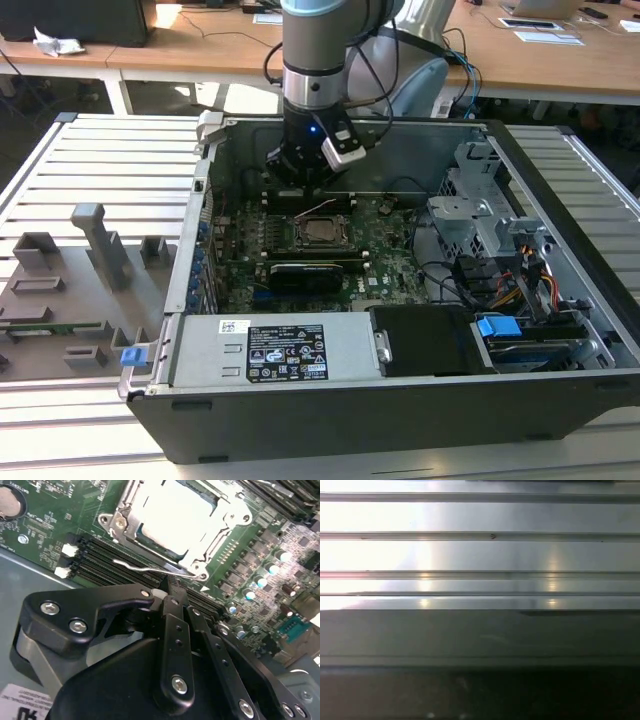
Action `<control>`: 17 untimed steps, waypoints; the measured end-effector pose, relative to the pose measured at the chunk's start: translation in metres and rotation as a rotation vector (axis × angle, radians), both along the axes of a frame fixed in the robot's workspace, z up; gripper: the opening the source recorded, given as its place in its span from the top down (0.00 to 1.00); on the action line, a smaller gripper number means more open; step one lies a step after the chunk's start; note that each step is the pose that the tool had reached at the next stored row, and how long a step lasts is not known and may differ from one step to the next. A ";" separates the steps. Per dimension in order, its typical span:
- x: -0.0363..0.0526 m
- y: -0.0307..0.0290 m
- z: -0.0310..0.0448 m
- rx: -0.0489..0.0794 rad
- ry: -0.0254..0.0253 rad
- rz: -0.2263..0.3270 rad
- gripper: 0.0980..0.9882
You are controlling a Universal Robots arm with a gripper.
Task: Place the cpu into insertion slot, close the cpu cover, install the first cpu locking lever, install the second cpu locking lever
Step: 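Install the first cpu locking lever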
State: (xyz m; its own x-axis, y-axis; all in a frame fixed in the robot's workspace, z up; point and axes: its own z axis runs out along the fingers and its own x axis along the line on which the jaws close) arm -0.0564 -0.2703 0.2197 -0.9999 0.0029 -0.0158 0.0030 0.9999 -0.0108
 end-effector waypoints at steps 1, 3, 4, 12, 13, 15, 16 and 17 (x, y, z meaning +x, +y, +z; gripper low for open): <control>0.0026 0.0003 -0.0005 0.000 0.0000 0.000 0.99; 0.0067 0.0005 -0.0013 0.000 0.0000 0.000 0.99; 0.0079 0.0006 -0.0015 0.000 0.0000 0.000 0.99; 0.0178 0.0007 -0.0045 -0.001 0.0003 0.000 0.99; 0.0185 0.0007 -0.0048 -0.001 0.0003 0.000 0.99; 0.0209 0.0007 -0.0063 -0.001 0.0001 0.000 0.99; 0.0217 0.0007 -0.0067 -0.001 0.0000 0.000 0.99; 0.0227 0.0008 -0.0072 -0.001 0.0000 0.000 0.99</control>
State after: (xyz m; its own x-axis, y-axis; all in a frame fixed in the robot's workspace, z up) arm -0.0337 -0.2695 0.2125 -0.9999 0.0029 -0.0158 0.0031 0.9999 -0.0123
